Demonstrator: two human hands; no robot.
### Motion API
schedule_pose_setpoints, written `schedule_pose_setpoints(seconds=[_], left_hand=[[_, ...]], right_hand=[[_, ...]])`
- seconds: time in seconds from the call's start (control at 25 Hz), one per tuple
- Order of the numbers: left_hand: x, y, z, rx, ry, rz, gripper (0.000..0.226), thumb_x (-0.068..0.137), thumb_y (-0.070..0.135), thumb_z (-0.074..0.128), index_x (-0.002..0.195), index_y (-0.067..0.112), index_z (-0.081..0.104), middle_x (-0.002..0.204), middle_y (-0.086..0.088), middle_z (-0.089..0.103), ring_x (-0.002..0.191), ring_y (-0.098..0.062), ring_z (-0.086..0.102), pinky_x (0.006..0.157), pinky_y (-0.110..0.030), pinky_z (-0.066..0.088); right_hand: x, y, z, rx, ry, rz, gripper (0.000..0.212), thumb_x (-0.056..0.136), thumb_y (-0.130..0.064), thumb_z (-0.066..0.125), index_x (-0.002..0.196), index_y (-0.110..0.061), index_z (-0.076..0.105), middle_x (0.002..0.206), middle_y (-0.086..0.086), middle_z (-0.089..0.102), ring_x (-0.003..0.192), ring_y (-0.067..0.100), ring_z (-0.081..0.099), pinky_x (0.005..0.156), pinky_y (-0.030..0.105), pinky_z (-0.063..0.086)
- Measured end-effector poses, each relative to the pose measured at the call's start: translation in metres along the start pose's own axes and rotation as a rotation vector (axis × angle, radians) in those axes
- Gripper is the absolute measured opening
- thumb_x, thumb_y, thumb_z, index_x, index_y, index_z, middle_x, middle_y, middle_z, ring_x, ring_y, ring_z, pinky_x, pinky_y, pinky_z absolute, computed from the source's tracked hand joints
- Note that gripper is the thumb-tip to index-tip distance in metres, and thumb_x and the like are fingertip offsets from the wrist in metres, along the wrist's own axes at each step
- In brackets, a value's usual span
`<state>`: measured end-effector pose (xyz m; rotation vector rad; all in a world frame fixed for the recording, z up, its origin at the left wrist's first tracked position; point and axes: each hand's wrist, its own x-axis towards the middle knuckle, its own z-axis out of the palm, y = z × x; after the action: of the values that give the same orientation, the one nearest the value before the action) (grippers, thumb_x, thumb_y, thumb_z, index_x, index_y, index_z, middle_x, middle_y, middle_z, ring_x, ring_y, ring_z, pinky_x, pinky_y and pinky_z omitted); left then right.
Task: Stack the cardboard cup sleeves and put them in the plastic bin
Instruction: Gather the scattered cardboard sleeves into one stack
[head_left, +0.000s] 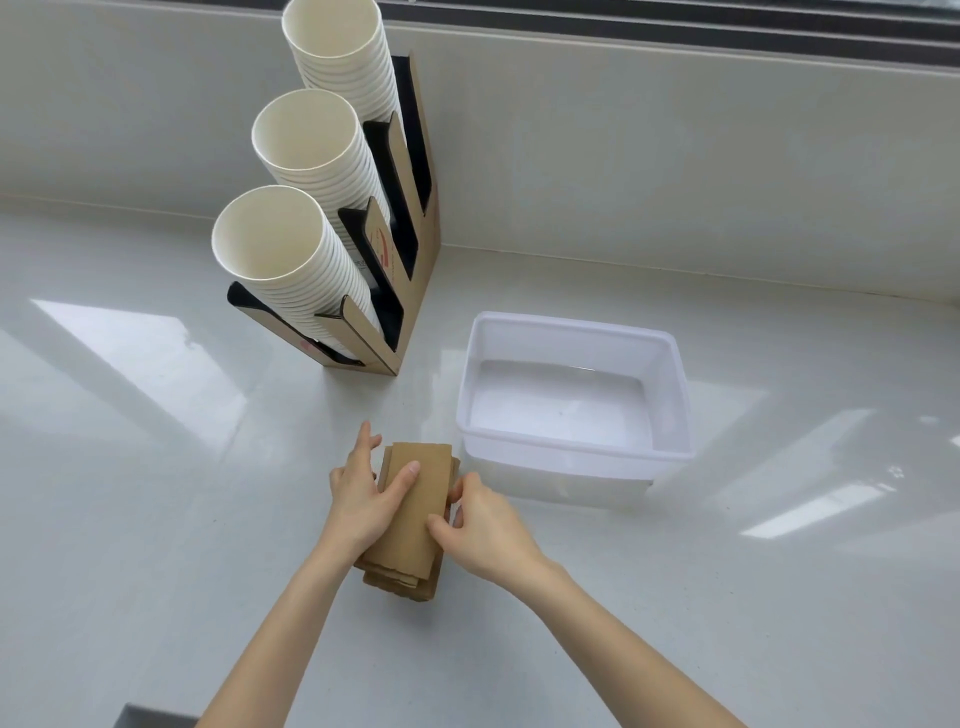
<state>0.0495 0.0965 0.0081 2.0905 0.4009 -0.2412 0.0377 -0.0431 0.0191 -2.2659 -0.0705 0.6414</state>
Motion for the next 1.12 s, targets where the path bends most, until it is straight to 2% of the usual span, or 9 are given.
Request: schedule_pose_setpoints(seconds=[0.16,0.32,0.48,0.6,0.68,0.8,0.96,1.04,1.12], left_hand=[[-0.002,-0.010,-0.007,-0.105,-0.112,-0.203,0.099,0.064,0.061,0.061,0.141,0.017,0.016,0.146,-0.005,0.034,0.128,-0.028,0.040,0.104,-0.049,0.039],[0.000,-0.012,-0.011,-0.128,-0.230,-0.259,0.096,0.055,0.062,0.064,0.133,0.014,0.034,0.130,-0.009,0.052,0.111,-0.026,0.056,0.095,-0.042,0.048],[0.003,-0.012,-0.014,-0.204,-0.291,-0.254,0.080,0.058,0.052,0.066,0.123,0.012,0.045,0.119,-0.008,0.060,0.103,-0.023,0.061,0.092,-0.040,0.051],[0.002,-0.013,-0.011,-0.269,-0.289,-0.255,0.072,0.065,0.040,0.071,0.124,0.011,0.044,0.116,-0.007,0.060,0.099,-0.022,0.061,0.080,-0.033,0.052],[0.000,-0.010,-0.009,-0.277,-0.278,-0.240,0.070,0.068,0.037,0.072,0.126,0.013,0.041,0.121,-0.006,0.056,0.101,-0.023,0.060,0.078,-0.031,0.052],[-0.006,-0.013,-0.013,-0.330,-0.299,-0.233,0.088,0.054,0.045,0.074,0.130,0.017,0.037,0.125,-0.005,0.053,0.104,-0.023,0.059,0.082,-0.035,0.052],[-0.020,-0.021,-0.014,-0.417,-0.306,-0.237,0.093,0.040,0.050,0.073,0.123,0.017,0.045,0.110,-0.008,0.064,0.098,-0.024,0.063,0.093,-0.047,0.047],[-0.024,-0.024,-0.013,-0.451,-0.294,-0.223,0.089,0.040,0.049,0.074,0.119,0.015,0.050,0.109,-0.008,0.065,0.097,-0.023,0.064,0.094,-0.047,0.047],[-0.027,-0.026,-0.012,-0.486,-0.277,-0.199,0.090,0.038,0.049,0.077,0.118,0.017,0.052,0.111,-0.008,0.064,0.098,-0.022,0.063,0.089,-0.043,0.049]], right_hand=[[0.003,0.001,-0.003,0.126,-0.046,0.101,0.058,0.085,-0.036,0.053,0.132,-0.010,0.033,0.128,0.011,0.047,0.117,0.026,0.049,0.091,0.035,0.043],[0.008,0.002,-0.002,0.547,-0.161,0.248,0.065,0.085,-0.025,0.059,0.138,-0.004,0.026,0.118,0.008,0.051,0.106,0.020,0.053,0.098,0.035,0.047],[0.011,0.006,0.000,0.744,-0.183,0.268,0.056,0.084,-0.015,0.061,0.131,0.001,0.034,0.113,0.006,0.051,0.117,0.027,0.055,0.103,0.043,0.045],[0.010,0.011,0.001,0.810,-0.192,0.274,0.054,0.083,-0.013,0.063,0.129,0.003,0.039,0.113,0.007,0.055,0.116,0.026,0.056,0.101,0.040,0.048],[0.008,0.016,0.004,0.844,-0.191,0.247,0.041,0.084,-0.012,0.062,0.120,0.002,0.049,0.116,0.011,0.061,0.111,0.025,0.060,0.099,0.037,0.049],[0.006,0.019,0.005,0.855,-0.193,0.198,0.026,0.085,-0.012,0.060,0.109,-0.003,0.056,0.108,0.008,0.063,0.103,0.021,0.062,0.095,0.032,0.051],[0.007,0.023,0.005,0.824,-0.228,0.152,0.048,0.082,-0.016,0.064,0.123,0.002,0.048,0.120,0.011,0.059,0.112,0.024,0.059,0.099,0.037,0.049],[0.006,0.025,0.006,0.814,-0.257,0.142,0.066,0.074,-0.023,0.069,0.130,0.001,0.043,0.128,0.015,0.056,0.115,0.025,0.057,0.102,0.039,0.047],[0.005,0.027,0.005,0.828,-0.286,0.121,0.067,0.070,-0.024,0.068,0.129,-0.001,0.044,0.128,0.015,0.057,0.115,0.025,0.058,0.100,0.034,0.048]])
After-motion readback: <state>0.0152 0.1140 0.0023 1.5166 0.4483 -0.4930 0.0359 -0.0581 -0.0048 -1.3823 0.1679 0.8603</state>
